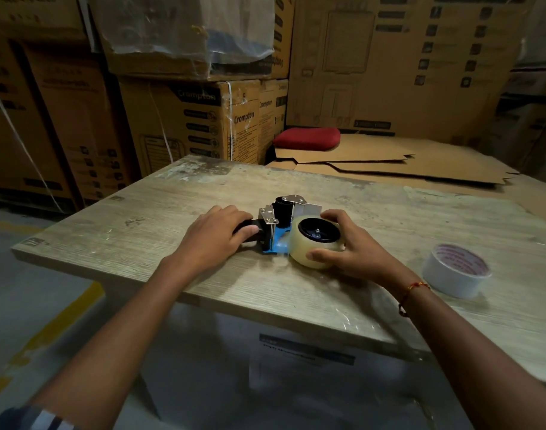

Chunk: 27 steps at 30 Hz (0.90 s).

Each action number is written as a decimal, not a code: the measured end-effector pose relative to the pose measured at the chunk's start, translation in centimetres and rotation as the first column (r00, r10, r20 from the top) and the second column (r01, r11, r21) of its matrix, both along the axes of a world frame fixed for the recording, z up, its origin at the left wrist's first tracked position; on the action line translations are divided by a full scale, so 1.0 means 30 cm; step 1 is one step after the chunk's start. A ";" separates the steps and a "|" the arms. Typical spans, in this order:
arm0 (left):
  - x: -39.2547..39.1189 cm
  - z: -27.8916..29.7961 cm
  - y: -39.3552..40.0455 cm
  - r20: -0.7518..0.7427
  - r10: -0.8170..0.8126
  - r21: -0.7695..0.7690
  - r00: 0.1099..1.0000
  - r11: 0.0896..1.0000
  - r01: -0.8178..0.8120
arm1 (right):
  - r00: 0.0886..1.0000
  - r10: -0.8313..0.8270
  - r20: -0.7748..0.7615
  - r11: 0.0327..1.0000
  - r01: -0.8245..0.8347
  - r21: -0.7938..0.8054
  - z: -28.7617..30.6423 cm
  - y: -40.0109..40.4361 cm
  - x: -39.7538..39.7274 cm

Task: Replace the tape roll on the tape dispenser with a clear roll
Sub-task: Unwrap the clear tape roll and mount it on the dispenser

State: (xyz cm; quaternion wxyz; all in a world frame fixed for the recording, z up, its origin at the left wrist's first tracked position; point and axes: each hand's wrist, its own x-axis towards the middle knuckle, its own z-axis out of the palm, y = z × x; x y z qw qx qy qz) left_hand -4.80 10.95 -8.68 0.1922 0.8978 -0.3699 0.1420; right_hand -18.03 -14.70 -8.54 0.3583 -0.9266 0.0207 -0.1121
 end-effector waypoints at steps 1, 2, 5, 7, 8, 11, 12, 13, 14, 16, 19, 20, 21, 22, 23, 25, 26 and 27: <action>-0.023 0.003 0.004 -0.011 -0.008 0.001 1.000 1.000 0.008 | 0.999 -0.030 0.013 0.999 0.030 -0.018 0.001 0.005 -0.009; -0.046 0.005 0.009 -0.017 -0.008 -0.001 1.000 1.000 0.008 | 0.998 -0.060 0.029 0.998 0.061 -0.035 0.001 0.013 -0.015; -0.116 0.006 0.019 -0.015 0.007 -0.004 1.000 1.000 -0.008 | 0.983 -0.158 0.092 0.983 0.166 -0.077 -0.009 0.043 -0.025; -0.164 0.008 0.023 -0.010 0.020 0.005 1.000 1.000 -0.020 | 0.967 -0.221 0.125 0.968 0.233 -0.090 -0.017 0.064 -0.027; -0.185 0.011 0.025 -0.012 0.027 0.006 1.000 1.000 -0.027 | 0.959 -0.247 0.142 0.960 0.262 -0.101 -0.020 0.075 -0.028; -0.237 0.025 0.016 -0.035 0.044 0.018 0.998 0.999 -0.043 | 0.937 -0.309 0.165 0.927 0.335 -0.170 -0.025 0.097 -0.021; -0.251 0.031 0.010 -0.046 0.045 0.020 0.998 0.999 -0.045 | 0.930 -0.327 0.167 0.915 0.356 -0.189 -0.025 0.104 -0.019; -0.264 0.037 0.004 -0.058 0.044 0.017 0.997 0.999 -0.043 | 0.923 -0.345 0.173 0.903 0.377 -0.208 -0.026 0.112 -0.017; -0.274 0.043 -0.003 -0.071 0.039 0.013 0.997 0.999 -0.038 | 0.915 -0.361 0.180 0.890 0.395 -0.225 -0.027 0.118 -0.014; -0.290 0.052 -0.016 -0.099 0.028 0.004 0.995 1.000 -0.028 | 0.910 -0.374 0.181 0.879 0.410 -0.244 -0.025 0.124 -0.010; -0.303 0.066 -0.022 -0.200 0.012 -0.050 0.980 0.999 -0.022 | 0.932 -0.338 0.133 0.910 0.360 -0.205 -0.015 0.116 -0.009; -0.306 0.068 -0.023 -0.247 0.000 -0.075 0.969 0.997 -0.019 | 0.937 -0.324 0.131 0.925 0.343 -0.165 -0.014 0.111 -0.011; -0.309 0.069 -0.025 -0.287 -0.016 -0.100 0.958 0.995 -0.014 | 0.936 -0.319 0.147 0.935 0.336 -0.115 -0.013 0.107 -0.017; -0.312 0.068 -0.029 -0.319 -0.028 -0.122 0.947 0.992 -0.012 | 0.929 -0.323 0.179 0.939 0.338 -0.061 -0.010 0.105 -0.026; -0.317 0.066 -0.034 -0.342 -0.032 -0.147 0.939 0.989 -0.020 | 0.918 -0.328 0.222 0.940 0.341 -0.020 -0.005 0.105 -0.036; -0.327 0.062 -0.050 -0.385 -0.034 -0.208 0.922 0.977 -0.050 | 0.901 -0.323 0.288 0.942 0.335 0.006 0.017 0.109 -0.059; -0.331 0.058 -0.058 -0.436 -0.065 -0.252 0.897 0.966 -0.053 | 0.903 -0.306 0.301 0.946 0.323 -0.009 0.032 0.113 -0.069; -0.340 0.056 -0.066 -0.509 -0.128 -0.304 0.851 0.952 -0.039 | 0.910 -0.280 0.307 0.952 0.305 -0.036 0.046 0.119 -0.080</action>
